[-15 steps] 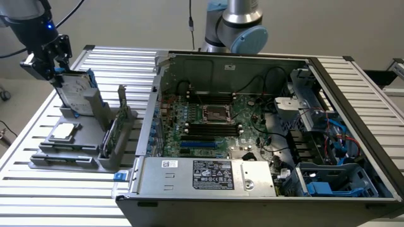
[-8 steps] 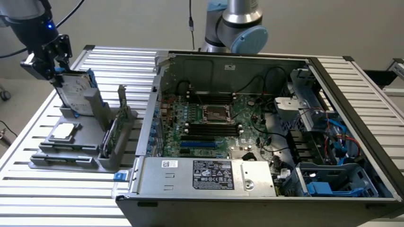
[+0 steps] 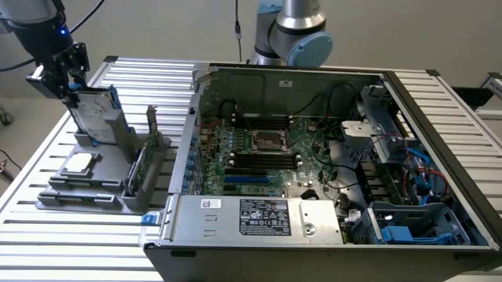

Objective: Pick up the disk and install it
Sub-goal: 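Pick up the disk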

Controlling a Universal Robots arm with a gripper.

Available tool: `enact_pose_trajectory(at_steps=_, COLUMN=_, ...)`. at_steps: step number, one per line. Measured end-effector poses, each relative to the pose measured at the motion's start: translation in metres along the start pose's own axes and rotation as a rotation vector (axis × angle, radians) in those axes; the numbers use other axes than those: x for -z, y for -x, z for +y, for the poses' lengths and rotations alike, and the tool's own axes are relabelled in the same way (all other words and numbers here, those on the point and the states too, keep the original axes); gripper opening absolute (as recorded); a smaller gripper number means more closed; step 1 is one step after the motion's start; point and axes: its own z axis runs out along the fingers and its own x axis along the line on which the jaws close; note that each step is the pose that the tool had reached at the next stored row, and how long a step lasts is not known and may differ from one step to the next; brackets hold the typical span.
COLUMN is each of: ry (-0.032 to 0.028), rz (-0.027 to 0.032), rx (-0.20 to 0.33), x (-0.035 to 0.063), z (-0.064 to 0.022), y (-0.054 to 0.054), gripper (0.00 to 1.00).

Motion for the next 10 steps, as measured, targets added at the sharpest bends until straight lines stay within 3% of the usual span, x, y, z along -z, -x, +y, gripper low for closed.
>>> enact_pose_trajectory(at_steps=5, ry=-0.0009, rz=0.0083, rx=0.005, x=0.0000, z=0.0000, y=0.0000, gripper=0.54)
enact_pose_trajectory(at_steps=10, ry=-0.0025, rz=0.0244, rx=0.012, x=0.0000, z=0.0000, y=0.0000, gripper=0.54)
